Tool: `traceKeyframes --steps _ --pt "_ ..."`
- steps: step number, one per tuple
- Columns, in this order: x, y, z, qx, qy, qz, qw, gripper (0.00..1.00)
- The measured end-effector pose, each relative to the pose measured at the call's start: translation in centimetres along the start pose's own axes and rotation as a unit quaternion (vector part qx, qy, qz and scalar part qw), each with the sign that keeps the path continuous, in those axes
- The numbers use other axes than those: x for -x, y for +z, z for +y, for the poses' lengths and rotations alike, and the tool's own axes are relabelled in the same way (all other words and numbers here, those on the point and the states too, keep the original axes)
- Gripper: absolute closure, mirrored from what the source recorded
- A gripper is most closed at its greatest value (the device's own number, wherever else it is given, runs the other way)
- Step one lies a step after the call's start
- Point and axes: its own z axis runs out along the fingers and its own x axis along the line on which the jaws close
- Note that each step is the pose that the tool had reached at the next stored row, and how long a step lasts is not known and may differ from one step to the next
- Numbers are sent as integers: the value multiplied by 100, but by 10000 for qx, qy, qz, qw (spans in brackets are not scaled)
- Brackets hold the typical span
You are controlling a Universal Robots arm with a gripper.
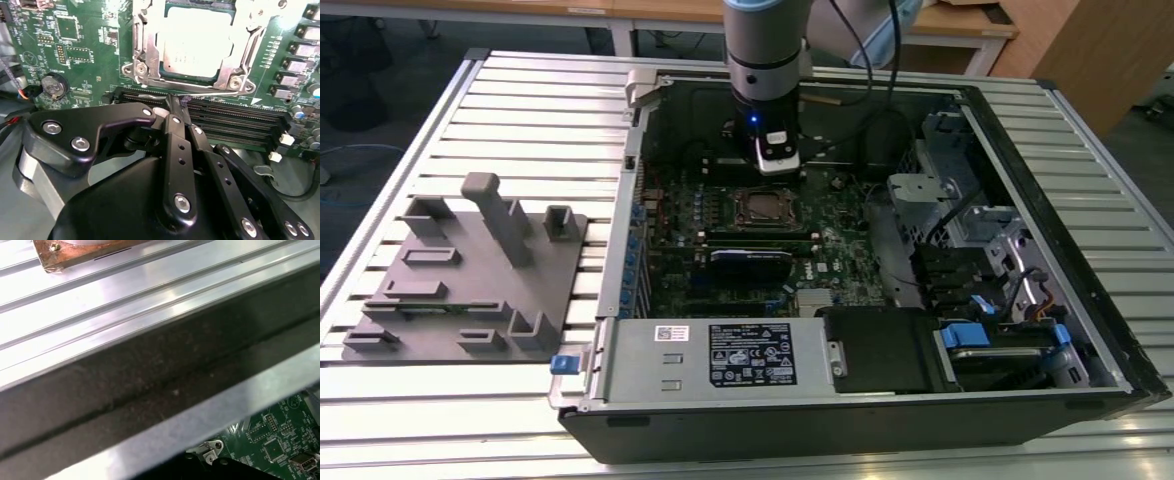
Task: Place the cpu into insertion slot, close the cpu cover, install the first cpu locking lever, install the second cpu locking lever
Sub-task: 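Install the first cpu locking lever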
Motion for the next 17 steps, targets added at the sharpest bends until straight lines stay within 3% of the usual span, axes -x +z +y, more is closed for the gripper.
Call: traceKeyframes --steps 4,6,10,14,17 --pt "0 1 0 39 -12 -80 10000 90" --pt "0 1 0 50 -16 -102 9999 90" --pt "0 0 -2 57 -15 -104 9999 90" --pt "7 -2 -16 104 -11 -106 9999 90" --pt "18 -5 -39 171 -1 -86 9998 90"
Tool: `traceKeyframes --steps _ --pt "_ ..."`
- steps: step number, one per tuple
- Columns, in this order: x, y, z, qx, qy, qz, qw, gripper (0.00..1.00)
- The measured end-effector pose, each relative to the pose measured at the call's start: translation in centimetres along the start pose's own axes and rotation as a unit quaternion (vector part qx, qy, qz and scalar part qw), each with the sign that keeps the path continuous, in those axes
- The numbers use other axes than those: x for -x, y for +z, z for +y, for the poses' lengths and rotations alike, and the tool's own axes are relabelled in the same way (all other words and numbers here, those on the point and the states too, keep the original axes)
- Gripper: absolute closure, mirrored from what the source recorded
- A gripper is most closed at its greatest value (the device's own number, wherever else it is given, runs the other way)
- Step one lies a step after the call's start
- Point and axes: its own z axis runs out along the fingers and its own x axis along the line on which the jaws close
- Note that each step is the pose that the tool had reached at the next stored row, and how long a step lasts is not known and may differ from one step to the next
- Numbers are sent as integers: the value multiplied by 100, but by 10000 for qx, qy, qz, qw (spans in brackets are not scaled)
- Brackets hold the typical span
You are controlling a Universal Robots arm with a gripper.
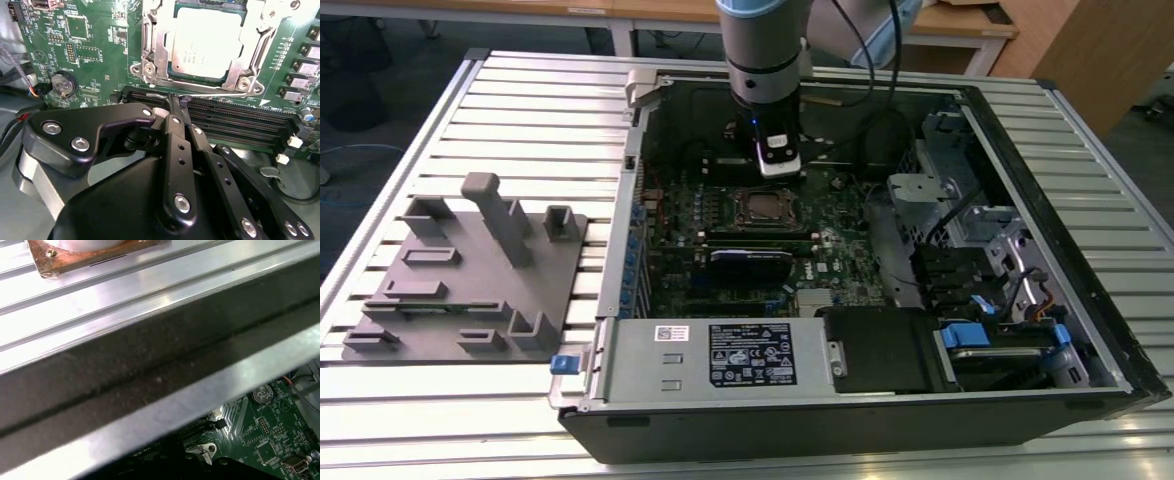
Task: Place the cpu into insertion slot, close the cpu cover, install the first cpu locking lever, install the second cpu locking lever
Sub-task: 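Install the first cpu locking lever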
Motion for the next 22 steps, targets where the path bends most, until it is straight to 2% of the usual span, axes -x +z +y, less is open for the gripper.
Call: traceKeyframes --steps 5,9,12,22 --pt "22 -9 -46 90 16 27 10000 90" --pt "40 -15 -83 142 22 32 9999 90" --pt "47 -18 -97 201 28 32 9998 90" --pt "50 -43 -92 213 29 33 9998 90"
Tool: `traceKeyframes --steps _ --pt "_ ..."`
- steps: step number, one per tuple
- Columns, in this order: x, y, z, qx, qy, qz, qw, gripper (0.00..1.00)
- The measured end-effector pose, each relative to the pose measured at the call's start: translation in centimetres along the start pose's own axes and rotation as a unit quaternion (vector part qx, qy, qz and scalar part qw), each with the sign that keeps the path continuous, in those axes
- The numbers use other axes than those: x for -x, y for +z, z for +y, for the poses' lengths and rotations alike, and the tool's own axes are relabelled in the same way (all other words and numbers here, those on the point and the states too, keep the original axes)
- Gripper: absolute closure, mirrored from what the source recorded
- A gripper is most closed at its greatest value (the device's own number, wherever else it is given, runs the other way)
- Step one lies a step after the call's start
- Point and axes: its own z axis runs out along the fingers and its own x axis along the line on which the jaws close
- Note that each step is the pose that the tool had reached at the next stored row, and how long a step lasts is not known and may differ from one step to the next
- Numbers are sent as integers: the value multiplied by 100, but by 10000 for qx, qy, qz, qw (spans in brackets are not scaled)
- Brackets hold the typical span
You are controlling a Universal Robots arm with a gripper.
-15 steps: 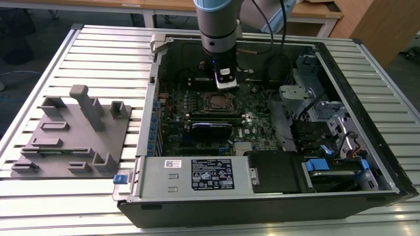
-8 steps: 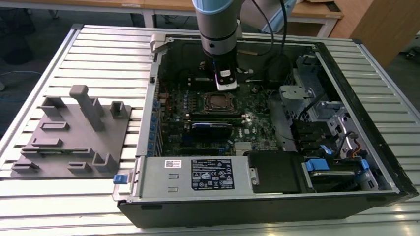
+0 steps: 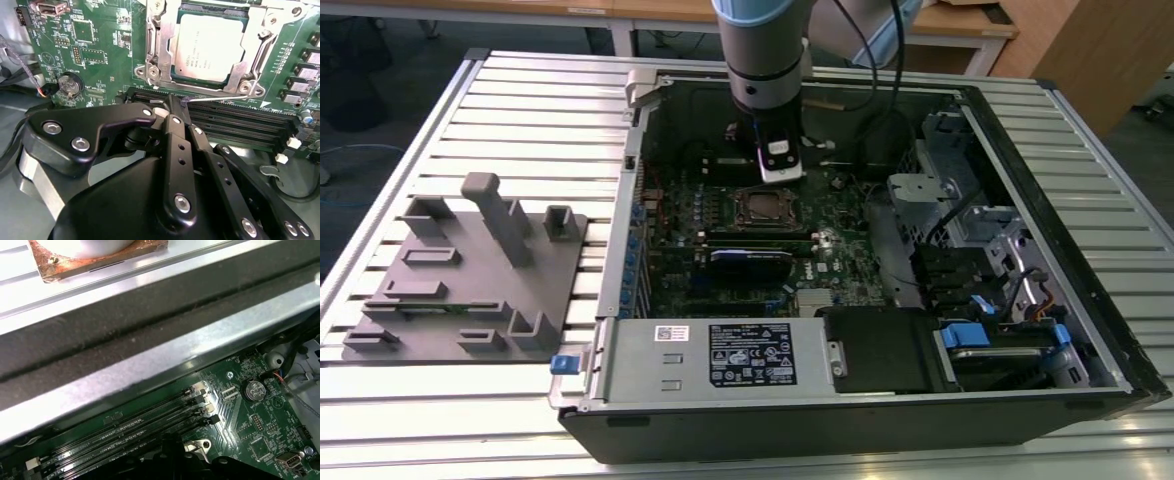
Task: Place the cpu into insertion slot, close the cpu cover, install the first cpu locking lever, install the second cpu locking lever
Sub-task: 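Install the first cpu locking lever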
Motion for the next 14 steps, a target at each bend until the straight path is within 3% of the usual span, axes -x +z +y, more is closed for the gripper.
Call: traceKeyframes --steps 14 --pt "3 -33 9 0 0 0 10000 90"
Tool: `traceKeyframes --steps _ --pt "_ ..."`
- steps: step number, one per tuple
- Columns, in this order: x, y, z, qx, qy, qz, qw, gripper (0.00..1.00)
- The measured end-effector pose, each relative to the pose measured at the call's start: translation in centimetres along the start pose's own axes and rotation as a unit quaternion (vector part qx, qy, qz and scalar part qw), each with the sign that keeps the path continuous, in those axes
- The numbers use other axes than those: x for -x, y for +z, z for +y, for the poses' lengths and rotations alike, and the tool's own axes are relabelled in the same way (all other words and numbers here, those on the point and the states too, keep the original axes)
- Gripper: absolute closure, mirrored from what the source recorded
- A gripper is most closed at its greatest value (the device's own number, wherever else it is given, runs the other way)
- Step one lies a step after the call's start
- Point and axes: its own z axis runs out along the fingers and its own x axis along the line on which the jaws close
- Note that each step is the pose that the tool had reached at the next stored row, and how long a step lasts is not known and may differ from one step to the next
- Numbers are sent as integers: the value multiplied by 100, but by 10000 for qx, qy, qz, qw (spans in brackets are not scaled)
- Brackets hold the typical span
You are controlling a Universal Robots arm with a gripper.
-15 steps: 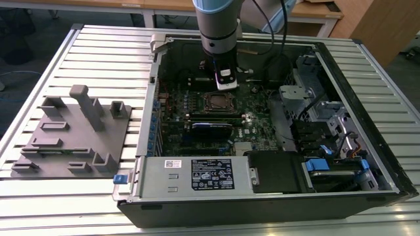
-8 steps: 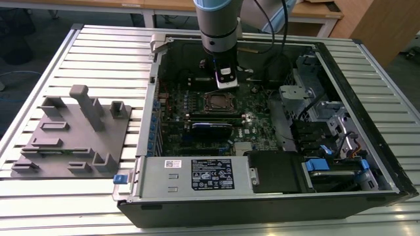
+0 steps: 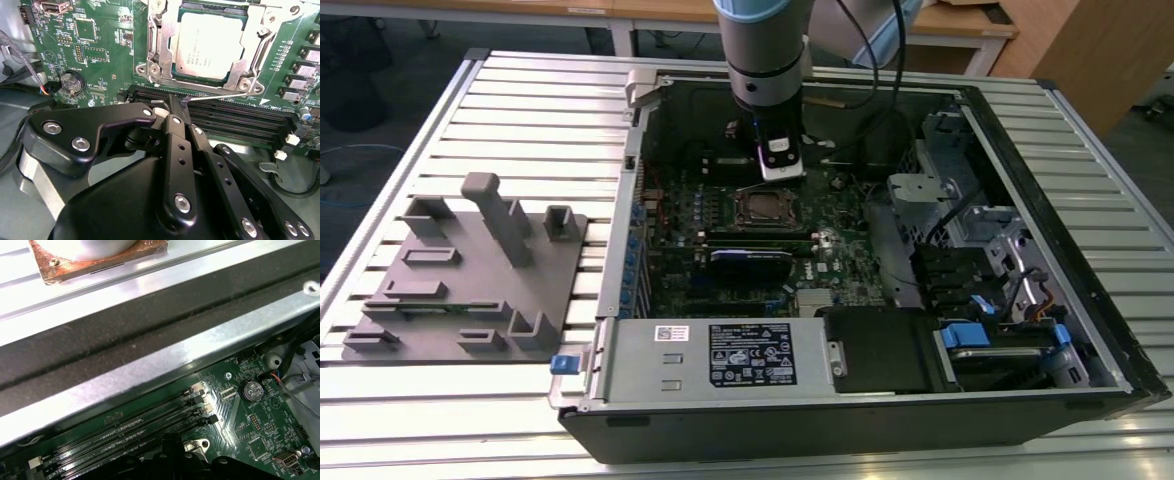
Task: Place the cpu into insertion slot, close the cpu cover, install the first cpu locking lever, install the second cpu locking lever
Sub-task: 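Install the first cpu locking lever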
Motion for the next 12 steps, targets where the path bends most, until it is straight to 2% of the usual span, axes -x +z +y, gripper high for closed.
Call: traceKeyframes --steps 3,12 --pt "0 1 1 -2 12 -3 10000 90" --pt "-42 21 17 -23 228 -64 9997 90"
